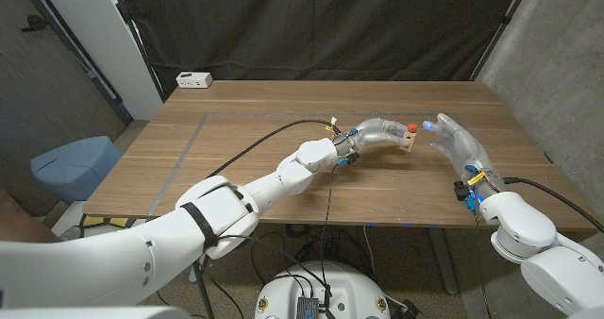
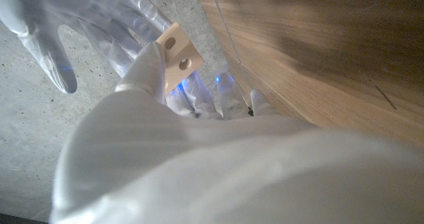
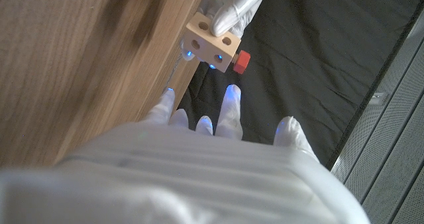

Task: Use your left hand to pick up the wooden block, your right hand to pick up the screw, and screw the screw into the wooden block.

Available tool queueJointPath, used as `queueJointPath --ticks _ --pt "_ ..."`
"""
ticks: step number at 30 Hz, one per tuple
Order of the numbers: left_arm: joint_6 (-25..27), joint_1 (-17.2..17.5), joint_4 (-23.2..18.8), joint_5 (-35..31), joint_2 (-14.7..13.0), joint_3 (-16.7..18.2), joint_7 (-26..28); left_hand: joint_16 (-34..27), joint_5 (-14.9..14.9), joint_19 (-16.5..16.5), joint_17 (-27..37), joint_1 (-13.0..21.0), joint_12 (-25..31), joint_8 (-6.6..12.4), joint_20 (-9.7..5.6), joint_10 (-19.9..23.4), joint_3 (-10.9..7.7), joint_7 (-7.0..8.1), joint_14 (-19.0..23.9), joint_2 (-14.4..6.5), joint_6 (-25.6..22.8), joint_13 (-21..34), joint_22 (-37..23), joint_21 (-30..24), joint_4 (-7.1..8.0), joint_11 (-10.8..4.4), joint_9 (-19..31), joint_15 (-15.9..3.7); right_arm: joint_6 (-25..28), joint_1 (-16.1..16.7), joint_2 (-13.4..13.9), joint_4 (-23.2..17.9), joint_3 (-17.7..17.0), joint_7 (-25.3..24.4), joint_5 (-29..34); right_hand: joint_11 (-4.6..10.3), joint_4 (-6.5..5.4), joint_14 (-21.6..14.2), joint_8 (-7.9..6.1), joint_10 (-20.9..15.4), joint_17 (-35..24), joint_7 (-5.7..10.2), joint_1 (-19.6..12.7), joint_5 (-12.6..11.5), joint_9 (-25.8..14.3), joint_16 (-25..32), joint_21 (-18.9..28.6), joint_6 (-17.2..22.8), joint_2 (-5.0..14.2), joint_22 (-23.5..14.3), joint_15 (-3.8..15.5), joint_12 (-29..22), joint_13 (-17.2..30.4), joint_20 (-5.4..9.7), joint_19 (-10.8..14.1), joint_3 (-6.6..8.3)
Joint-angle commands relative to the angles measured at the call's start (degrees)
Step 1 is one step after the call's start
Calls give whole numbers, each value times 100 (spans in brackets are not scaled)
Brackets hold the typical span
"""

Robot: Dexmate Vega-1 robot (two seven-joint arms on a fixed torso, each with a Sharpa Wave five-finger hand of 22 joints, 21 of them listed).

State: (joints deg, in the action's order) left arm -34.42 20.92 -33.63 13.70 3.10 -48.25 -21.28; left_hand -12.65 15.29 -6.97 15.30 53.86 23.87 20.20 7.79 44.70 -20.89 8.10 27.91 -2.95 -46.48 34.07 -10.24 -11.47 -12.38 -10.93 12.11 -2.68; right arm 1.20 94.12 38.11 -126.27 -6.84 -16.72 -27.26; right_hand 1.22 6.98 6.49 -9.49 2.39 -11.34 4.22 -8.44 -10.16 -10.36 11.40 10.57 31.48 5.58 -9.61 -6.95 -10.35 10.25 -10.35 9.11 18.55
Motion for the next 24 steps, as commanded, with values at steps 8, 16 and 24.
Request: queueJointPath --ticks 8,16,24 --pt "-34 -72 170 -31 108 -36 8 -20 28 -38 21 -405 164 134 7 83 -388 -105 44 -462 -439 28 -24 -32 357 -4 29 -349 -72 -117 166 141 32 332 -174 -28 -40 166 -12 226 -33 40 57 -15 0 -31 -11 -214 -35 -20 -19 42 27 -29 -123 -39" --pt "-22 -49 118 -40 98 -41 34 -15 28 -38 17 -407 160 135 10 70 -395 -102 42 -464 -445 28 -25 -31 358 13 29 -344 -75 -192 249 179 73 413 -213 -30 -53 203 -37 273 -38 24 78 -19 1 -31 -18 -223 -30 -21 -18 34 26 -37 -169 -47" --pt "24 -2 -8 -51 47 -44 70 -12 27 -37 15 -414 163 134 9 69 -396 -108 40 -458 -444 32 -24 -31 359 5 29 -344 -89 -201 277 183 81 418 -236 -34 -58 219 -91 290 -38 -42 90 -24 2 -23 -8 -129 -28 -21 0 15 25 -27 -177 -51"
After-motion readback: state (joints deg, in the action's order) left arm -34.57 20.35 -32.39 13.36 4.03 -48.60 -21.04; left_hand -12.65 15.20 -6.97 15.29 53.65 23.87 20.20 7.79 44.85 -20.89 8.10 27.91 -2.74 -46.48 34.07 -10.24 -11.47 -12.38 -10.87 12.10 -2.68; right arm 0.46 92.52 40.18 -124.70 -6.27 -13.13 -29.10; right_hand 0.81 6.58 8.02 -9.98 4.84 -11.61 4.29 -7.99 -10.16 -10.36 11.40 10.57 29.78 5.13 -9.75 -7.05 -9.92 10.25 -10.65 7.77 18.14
